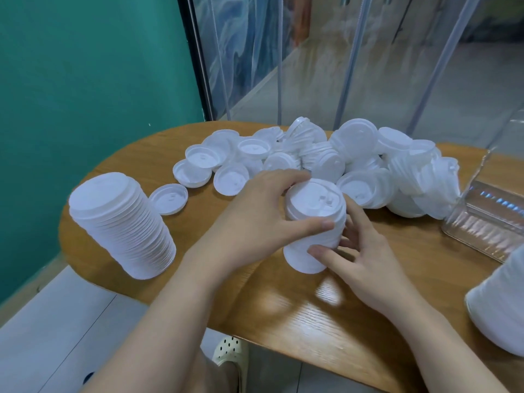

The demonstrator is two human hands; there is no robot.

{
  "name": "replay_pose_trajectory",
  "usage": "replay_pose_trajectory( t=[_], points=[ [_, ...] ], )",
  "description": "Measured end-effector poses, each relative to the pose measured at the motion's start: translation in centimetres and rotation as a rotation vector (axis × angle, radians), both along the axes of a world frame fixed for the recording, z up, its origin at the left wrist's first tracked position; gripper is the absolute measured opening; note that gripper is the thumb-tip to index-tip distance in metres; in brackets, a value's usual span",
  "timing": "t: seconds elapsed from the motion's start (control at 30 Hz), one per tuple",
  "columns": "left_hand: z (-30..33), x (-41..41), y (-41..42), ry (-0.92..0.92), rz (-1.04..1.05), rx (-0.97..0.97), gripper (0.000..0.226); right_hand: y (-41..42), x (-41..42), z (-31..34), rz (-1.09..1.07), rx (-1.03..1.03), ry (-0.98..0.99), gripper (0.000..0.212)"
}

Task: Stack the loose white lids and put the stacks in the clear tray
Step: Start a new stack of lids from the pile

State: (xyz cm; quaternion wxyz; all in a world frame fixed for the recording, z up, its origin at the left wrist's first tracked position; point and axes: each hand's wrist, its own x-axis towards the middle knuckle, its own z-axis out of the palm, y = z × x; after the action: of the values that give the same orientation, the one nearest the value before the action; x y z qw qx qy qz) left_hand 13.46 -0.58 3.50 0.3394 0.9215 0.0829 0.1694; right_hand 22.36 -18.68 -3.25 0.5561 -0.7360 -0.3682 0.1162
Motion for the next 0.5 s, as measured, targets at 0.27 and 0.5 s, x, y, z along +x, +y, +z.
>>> replay_pose_trajectory(
  t=[0.27, 0.5],
  points=[
    [-0.6, 0.2, -0.2, 0.025, -0.015, 0.022, 0.075, 0.1, 0.1, -1.0, -0.002, 0.026, 0.034, 0.102],
    [-0.5, 0.1, -0.5, 0.036, -0.005, -0.006, 0.074, 0.3, 0.1, -1.4, -0.007, 0.031, 0.006, 0.103]
  ],
)
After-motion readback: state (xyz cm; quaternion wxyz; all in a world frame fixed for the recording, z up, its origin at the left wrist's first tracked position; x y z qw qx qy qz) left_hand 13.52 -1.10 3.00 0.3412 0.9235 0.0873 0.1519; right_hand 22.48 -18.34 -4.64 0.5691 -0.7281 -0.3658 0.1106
